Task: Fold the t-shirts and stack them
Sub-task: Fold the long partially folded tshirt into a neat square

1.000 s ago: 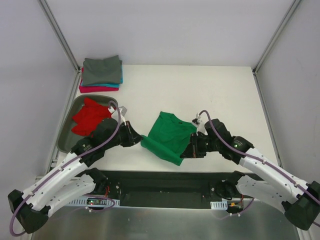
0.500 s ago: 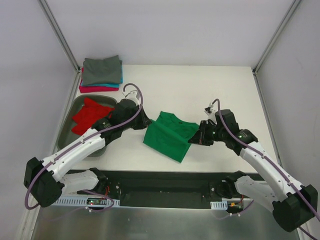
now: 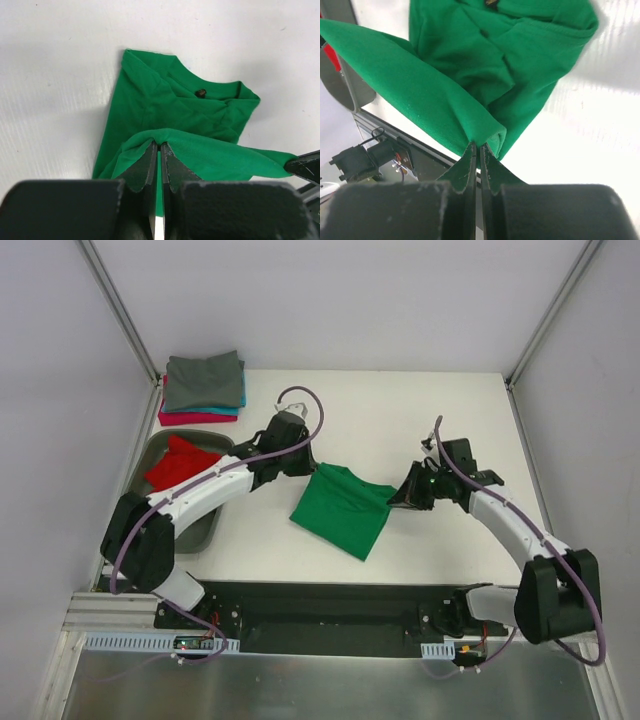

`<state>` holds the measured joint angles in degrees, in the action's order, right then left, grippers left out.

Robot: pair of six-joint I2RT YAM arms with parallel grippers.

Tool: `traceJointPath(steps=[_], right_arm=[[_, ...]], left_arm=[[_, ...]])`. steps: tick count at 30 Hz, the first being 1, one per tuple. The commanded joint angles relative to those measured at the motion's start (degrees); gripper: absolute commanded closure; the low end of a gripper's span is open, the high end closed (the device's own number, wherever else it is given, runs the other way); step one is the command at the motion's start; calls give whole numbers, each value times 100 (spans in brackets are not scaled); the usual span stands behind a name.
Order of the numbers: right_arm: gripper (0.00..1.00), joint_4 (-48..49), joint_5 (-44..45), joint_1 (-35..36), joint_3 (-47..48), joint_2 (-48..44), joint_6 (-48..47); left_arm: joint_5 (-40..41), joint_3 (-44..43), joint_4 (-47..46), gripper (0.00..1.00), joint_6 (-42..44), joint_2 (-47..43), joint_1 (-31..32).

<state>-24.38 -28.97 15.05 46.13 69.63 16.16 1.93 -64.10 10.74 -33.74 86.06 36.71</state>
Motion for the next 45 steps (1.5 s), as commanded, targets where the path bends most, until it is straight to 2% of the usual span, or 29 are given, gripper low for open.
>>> traceJointPath(steps=[1,8,12,13,15,16,17,18,20,24,25,27,29,32,34,37,41,45], right_arm=[[99,222,-74,-248,160,472,-131],[99,566,216,-415,194,920,-95],[88,601,514,-546,440,1491,-280],[81,575,541,-590,563,1606,-333],[54,566,603,-661,739,1782,-473],[47,575,655,-661,783,1774,-482],[45,610,699,-661,818,1713,-483],[44,601,735,-661,819,1608,-465],[38,584,753,-661,767,1257,-404],[1,811,306,-644,267,378,-237],[4,943,35,-626,82,228,-123],[4,1198,-388,-565,-173,-9,184],[4,1522,-714,-416,-410,-124,413],[4,1954,-681,-56,-491,-134,589],[4,2147,-645,138,-421,94,633],[4,2209,-40,253,-280,612,730],[4,2350,163,314,-43,1411,774],[4,2132,383,306,326,2176,625]], left_arm=[[158,-401,-99,100,201,436,-190],[-53,-964,-116,100,271,1377,-357],[-53,-1114,-99,98,262,1694,-410],[-62,-1157,-99,89,280,1712,-419],[-158,-1280,-99,42,437,1765,-428],[-184,-1359,-46,18,464,1782,-428],[-185,-1421,-11,5,482,1765,-428],[-333,-1456,24,1,491,1730,-428],[-483,-1404,42,1,491,1546,-428],[-1193,-1062,33,1,342,1116,-419],[-1482,-939,33,1,246,1010,-410],[-2063,-693,-19,1,131,808,-366],[-2284,-220,-186,1,25,501,-200],[-2373,422,-642,1,-10,-26,73],[-2330,800,-836,1,-89,-247,161],[-2005,1372,-1048,1,-308,-274,161],[-2153,1742,-1592,1,-476,68,179],[-1943,1997,-1672,1,-537,358,179]])
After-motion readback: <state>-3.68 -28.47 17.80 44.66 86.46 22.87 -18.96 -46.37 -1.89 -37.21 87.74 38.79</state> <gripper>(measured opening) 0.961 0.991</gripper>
